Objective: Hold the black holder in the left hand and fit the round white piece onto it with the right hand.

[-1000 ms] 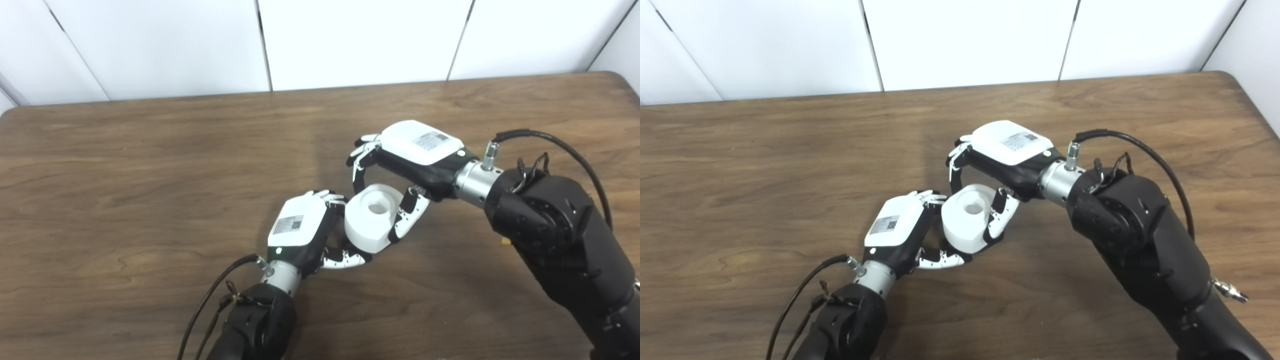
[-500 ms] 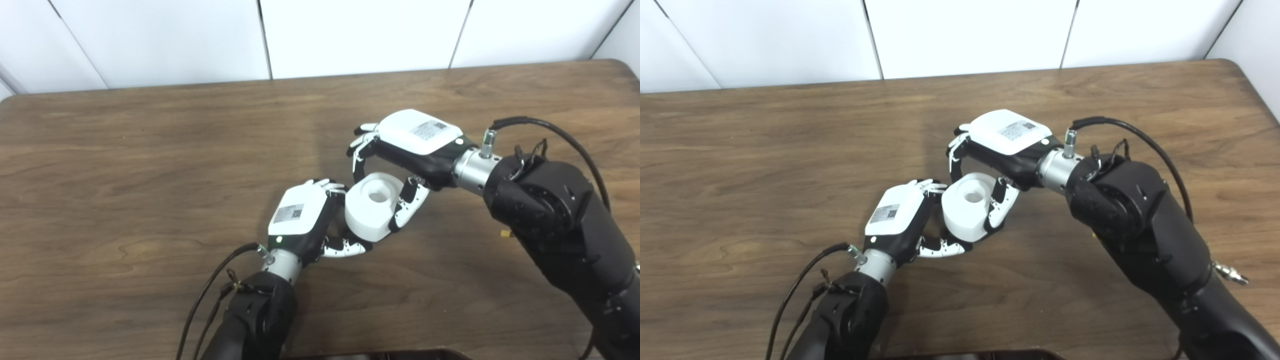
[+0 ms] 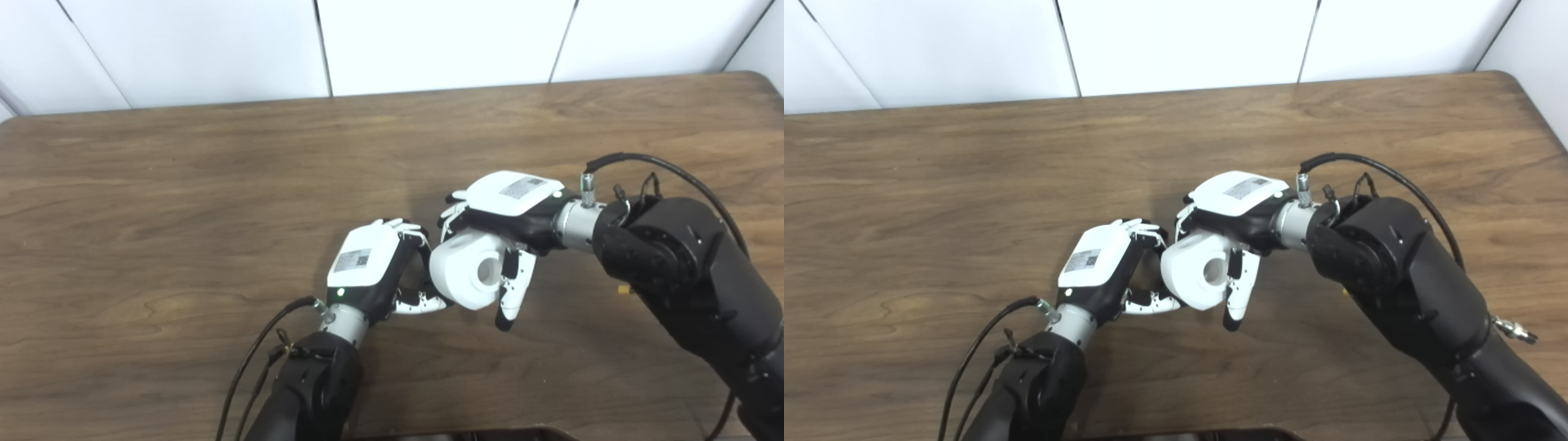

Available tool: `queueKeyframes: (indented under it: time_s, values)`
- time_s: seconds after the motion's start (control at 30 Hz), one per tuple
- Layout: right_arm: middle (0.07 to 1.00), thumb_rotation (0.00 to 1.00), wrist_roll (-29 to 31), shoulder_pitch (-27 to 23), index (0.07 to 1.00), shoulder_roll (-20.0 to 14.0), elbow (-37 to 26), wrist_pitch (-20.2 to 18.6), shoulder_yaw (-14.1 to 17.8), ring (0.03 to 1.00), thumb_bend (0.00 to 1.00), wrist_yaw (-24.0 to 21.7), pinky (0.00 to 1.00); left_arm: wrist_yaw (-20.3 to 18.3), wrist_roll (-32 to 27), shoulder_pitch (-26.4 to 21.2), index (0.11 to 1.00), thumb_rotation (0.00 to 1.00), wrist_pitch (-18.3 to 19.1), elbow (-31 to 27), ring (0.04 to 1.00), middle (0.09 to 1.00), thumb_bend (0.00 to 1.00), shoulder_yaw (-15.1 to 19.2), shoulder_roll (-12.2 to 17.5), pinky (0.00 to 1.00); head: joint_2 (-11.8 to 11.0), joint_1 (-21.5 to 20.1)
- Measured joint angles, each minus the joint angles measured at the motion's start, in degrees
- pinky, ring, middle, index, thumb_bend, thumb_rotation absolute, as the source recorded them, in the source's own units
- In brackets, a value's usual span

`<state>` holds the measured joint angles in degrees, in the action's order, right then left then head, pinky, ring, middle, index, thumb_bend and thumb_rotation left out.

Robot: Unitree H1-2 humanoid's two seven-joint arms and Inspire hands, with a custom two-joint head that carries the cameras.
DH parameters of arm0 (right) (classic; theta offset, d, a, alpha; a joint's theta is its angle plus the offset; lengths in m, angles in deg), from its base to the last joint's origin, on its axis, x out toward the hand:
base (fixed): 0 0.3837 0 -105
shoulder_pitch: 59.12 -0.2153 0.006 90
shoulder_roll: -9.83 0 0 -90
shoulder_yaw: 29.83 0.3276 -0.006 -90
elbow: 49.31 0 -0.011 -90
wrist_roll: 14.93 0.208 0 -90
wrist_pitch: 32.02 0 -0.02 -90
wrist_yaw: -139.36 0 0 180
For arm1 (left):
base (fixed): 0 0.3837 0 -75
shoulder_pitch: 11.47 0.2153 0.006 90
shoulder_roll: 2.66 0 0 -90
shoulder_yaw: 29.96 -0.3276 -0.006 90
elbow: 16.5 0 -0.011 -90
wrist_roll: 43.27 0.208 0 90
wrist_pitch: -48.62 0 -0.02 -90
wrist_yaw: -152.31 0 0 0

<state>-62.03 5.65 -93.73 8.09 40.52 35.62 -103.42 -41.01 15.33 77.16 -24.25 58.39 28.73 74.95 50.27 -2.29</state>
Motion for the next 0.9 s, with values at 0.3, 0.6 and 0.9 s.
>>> queueKeyframes:
  time_s: [0.3, 0.6, 0.9]
  values:
    - [0.905, 0.38, -0.3, -0.4, 0.718, 0.1, 0.1, -0.3, 0.1, 1.000, 1.00, -0.8, 0.98, 0.0, -0.1, 0.0, 0.486, 0.06, -0.2, 0.0, 0.877, 0.793, 0.52, 0.0, 0.0, 0.92, -0.4, -0.1]
    - [0.907, 0.39, -0.6, -0.4, 0.720, 0.2, 0.4, -0.2, 0.4, 1.000, 1.00, -0.8, 1.00, 0.0, -0.2, 0.0, 0.486, 0.06, -0.3, 0.1, 0.877, 0.793, 0.52, 0.0, 0.0, 0.92, -0.4, -0.1]
    - [0.909, 0.38, -0.5, -0.4, 0.726, 0.5, 0.9, -0.2, 1.4, 1.000, 1.00, -0.7, 1.00, 0.0, -0.3, -0.1, 0.486, 0.06, -0.3, 0.1, 0.877, 0.794, 0.52, 0.0, 0.0, 0.92, -0.4, 0.0]
